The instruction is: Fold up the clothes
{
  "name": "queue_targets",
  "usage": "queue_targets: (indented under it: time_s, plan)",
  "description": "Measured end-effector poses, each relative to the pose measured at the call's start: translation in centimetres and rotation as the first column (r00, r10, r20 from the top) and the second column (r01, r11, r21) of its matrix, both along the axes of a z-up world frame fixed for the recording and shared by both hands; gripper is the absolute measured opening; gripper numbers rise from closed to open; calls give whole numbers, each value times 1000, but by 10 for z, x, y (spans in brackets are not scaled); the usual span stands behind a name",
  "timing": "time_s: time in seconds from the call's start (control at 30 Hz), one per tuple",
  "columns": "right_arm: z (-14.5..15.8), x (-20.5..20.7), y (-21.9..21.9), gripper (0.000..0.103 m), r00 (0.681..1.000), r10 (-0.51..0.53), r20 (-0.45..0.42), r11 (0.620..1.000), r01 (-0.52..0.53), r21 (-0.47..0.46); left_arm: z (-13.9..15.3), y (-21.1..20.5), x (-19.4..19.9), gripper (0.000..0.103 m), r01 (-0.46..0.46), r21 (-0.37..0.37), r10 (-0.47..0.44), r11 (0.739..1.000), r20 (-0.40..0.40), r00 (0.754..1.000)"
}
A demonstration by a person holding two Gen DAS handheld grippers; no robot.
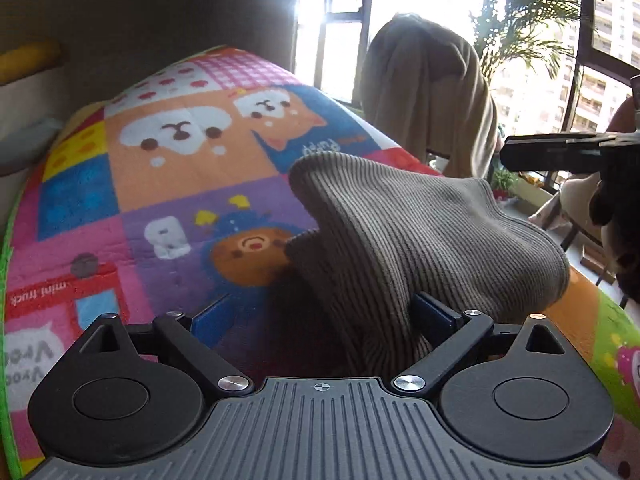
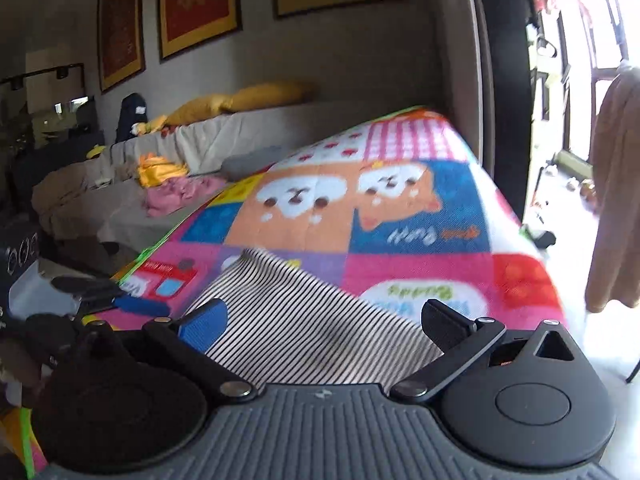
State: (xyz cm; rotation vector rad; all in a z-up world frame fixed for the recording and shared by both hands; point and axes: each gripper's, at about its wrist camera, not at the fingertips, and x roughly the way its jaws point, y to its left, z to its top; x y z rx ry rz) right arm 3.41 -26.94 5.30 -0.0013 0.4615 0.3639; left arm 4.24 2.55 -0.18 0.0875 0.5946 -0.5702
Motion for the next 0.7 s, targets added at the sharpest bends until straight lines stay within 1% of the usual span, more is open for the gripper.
queue_targets:
  time_s: [0.03,0.1,0.13,0.17,0.2,0.23,0.3,0.37,0.4,0.47,0.5,0.53,0.57,0.63,0.67,0.7]
  plan:
    - [-8,6,-1,103,999,-27,-20,999,27,-19,1,0,2,99,-6,3,6,1000,2,1000]
    - [-23,18,-3,103,995,-83,-57,995,80,-57,10,-1,-1,97,-8,-8,9,1000,39,999]
    - [-31,24,-4,103,991,-111,-75,991,106,-77,16,0,-3,97,5,-36,-3,999,56,998]
    - [-38,30,-5,103,986,-140,-92,987,131,-97,24,1,-3,97,30,-82,-25,996,61,998]
    - [-46,36,-6,103,980,-169,-109,981,156,-118,32,1,0,97,69,-144,-62,987,53,997]
    - [-54,42,-7,103,972,-197,-125,974,180,-139,40,1,3,97,108,-206,-100,973,48,994]
    - [-56,45,-13,103,967,-202,-156,977,189,-95,54,-3,13,97,186,-319,-184,929,39,982]
    - [-55,42,-13,103,970,-194,-143,978,180,-106,60,-14,29,97,241,-378,-245,894,40,969]
    - [-55,40,-12,103,973,-190,-135,978,175,-114,60,-19,39,97,259,-388,-268,885,32,963]
    - [-48,36,-13,103,979,-165,-115,981,151,-122,52,-30,62,97,226,-376,-254,899,-26,967]
    - [-43,34,-15,103,984,-150,-100,983,138,-117,41,-33,77,97,172,-359,-218,917,-92,972]
    - [-35,32,-19,103,987,-142,-78,987,134,-92,30,-35,90,97,121,-339,-182,933,-153,971]
    - [-27,30,-24,103,989,-135,-54,989,131,-64,21,-36,95,97,109,-320,-170,941,-169,971]
    - [-15,34,-35,103,992,-117,-55,993,118,7,3,-38,104,97,84,-279,-144,957,-201,969]
    - [-16,42,-36,103,991,-97,-87,995,99,23,-4,-39,108,97,74,-257,-131,964,-213,968]
    - [-17,51,-37,103,990,-75,-124,996,80,37,-3,-42,104,97,83,-222,-127,971,-191,973]
